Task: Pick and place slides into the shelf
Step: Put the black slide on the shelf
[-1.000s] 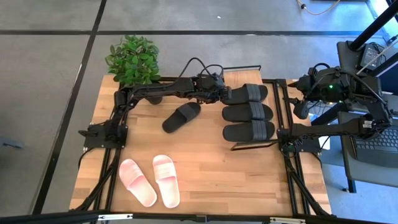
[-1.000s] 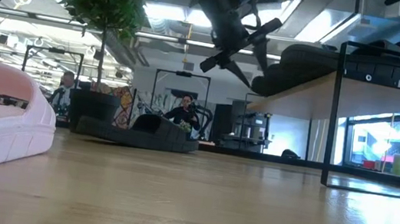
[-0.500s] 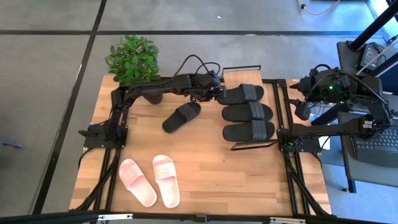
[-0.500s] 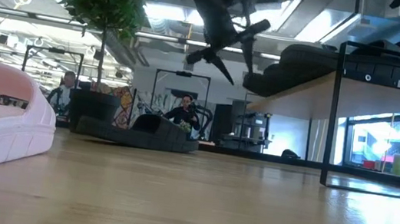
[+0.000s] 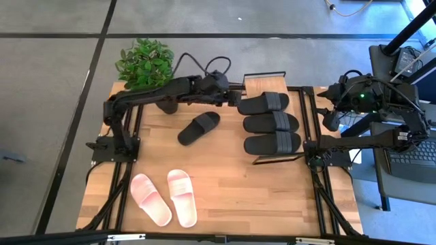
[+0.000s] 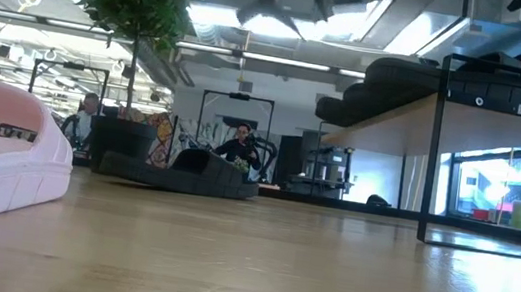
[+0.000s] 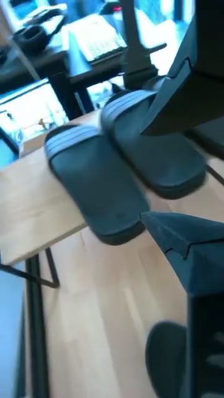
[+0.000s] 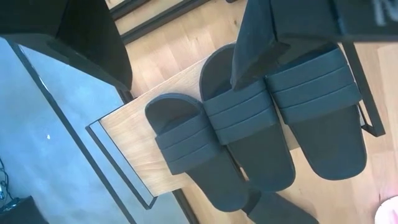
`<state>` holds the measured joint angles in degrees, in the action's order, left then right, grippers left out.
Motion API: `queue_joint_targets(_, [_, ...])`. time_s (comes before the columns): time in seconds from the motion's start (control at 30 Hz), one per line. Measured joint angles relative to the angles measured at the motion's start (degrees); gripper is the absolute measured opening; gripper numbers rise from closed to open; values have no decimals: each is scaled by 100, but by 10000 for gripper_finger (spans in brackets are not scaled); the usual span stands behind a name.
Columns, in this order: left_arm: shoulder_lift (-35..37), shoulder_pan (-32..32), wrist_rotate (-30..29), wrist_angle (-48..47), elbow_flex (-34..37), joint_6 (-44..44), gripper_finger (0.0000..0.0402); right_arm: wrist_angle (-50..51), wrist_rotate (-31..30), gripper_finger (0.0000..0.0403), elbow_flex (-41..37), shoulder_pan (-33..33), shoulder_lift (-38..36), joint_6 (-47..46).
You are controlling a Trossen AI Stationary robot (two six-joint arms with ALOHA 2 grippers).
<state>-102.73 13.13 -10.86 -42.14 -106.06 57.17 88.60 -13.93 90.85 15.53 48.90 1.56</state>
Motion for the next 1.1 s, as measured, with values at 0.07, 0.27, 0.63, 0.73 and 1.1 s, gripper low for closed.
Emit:
queue_joint_targets(0.07, [185, -179, -254, -120, 0, -269, 199, 0, 2, 275, 0, -2, 0, -7])
queue_joint_targets(0.27, [642, -939, -948, -257, 0, -744, 199, 0, 1, 275, 0, -1, 0, -133])
queue_joint_targets(0.63, [712, -2295, -1973, -1222, 0, -718, 199, -747, 267, 275, 2, 0, 88, 220])
queue_joint_targets(0.73, [712, -2405, -2114, -1283, 0, -497, 199, -976, 657, 275, 2, -2, 387, 776])
queue_joint_targets(1.1, [710, -2131, -2197, -1292, 0, -481, 199, -1556, 920, 275, -7, 220, 2252, 2838])
